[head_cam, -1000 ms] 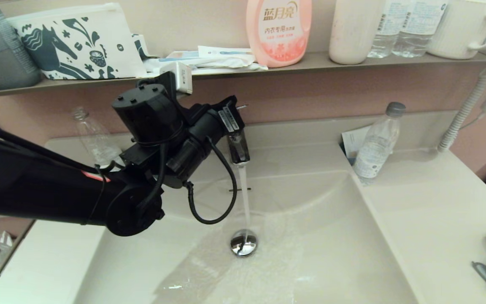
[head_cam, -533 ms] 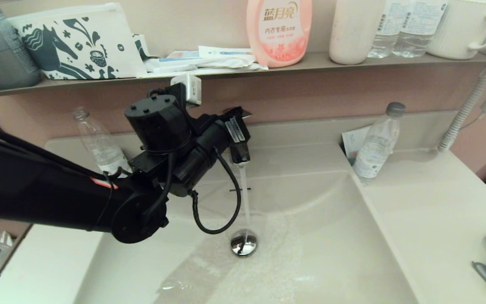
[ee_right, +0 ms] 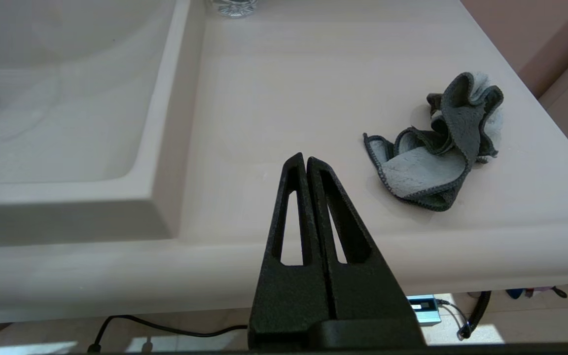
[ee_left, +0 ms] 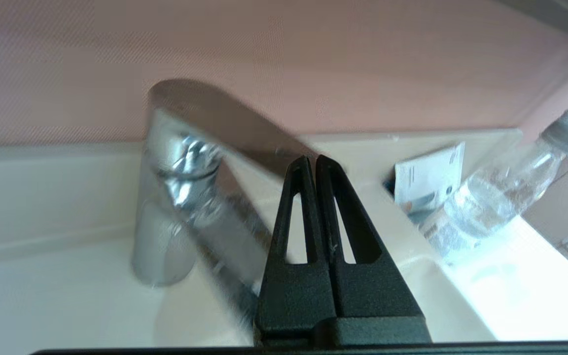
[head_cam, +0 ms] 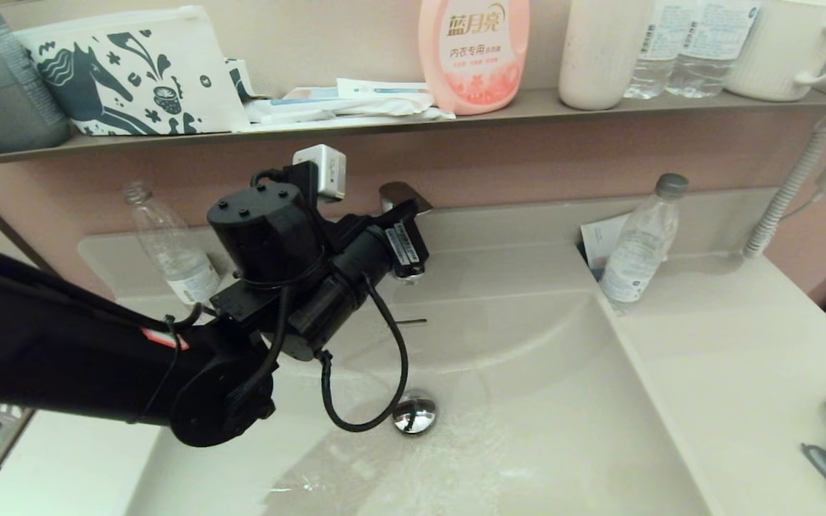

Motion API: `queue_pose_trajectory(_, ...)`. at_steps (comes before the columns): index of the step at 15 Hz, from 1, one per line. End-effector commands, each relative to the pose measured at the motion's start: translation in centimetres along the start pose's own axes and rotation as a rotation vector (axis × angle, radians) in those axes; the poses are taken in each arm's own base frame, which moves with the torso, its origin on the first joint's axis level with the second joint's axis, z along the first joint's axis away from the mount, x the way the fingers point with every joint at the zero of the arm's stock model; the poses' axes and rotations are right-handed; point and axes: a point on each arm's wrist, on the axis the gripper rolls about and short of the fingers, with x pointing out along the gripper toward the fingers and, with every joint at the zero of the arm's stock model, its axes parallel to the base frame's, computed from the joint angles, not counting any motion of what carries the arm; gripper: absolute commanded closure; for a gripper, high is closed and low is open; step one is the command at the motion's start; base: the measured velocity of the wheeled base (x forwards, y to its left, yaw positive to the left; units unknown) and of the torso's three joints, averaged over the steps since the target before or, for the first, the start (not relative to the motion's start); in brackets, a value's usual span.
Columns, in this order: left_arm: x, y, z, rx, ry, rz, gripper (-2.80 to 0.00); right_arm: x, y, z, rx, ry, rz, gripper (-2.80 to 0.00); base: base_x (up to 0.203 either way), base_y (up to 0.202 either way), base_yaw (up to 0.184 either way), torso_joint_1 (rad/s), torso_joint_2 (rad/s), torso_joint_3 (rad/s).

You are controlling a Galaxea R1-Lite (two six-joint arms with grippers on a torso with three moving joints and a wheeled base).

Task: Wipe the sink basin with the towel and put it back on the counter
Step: Turn off the faucet, then pick up the cloth

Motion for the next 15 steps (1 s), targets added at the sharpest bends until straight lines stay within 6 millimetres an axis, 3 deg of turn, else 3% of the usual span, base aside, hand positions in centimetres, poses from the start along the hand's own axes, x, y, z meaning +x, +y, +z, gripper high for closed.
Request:
queue_pose_trajectory(1, -2.1, 0.4, 2.2, -0.007, -0.046, 0.006, 0.0, 0.0, 0.0, 0.0, -0.001, -0.001, 0.001, 0.0, 0.0, 0.0, 0.0, 0.0, 0.0, 0.0)
queue_pose_trajectory(2, -3.7, 0.7, 3.0, -0.001, -0.052, 0.012, 0.0, 0.0, 0.0, 0.0, -0.001, -0.001, 0.002, 0.0, 0.0, 0.0, 0.0, 0.0, 0.0, 0.0)
queue_pose_trajectory(6, -12.3, 3.2, 0.9, 0.058, 0.084, 0.053, 0.0, 0.0, 0.0, 0.0, -0.001, -0.001, 0.001, 0.0, 0.0, 0.0, 0.0, 0.0, 0.0, 0.0)
queue_pose_trajectory(8, -17.2, 4.4, 1.1, 0.066, 0.063, 0.069, 0.0, 0.0, 0.0, 0.0, -0.001, -0.001, 0.001, 0.0, 0.0, 0.0, 0.0, 0.0, 0.0, 0.0)
queue_pose_trajectory(11, -22.9, 5.8, 1.8, 0.107, -0.037, 0.103, 0.0, 0.0, 0.0, 0.0, -0.001, -0.001, 0.002, 0.0, 0.0, 0.0, 0.0, 0.0, 0.0, 0.0)
queue_pose_trajectory(15, -27.3, 8.0, 3.5, 0.243, -0.238, 0.371, 0.0, 0.0, 0.0, 0.0, -0.001, -0.001, 0.001, 0.0, 0.0, 0.0, 0.0, 0.0, 0.0, 0.0)
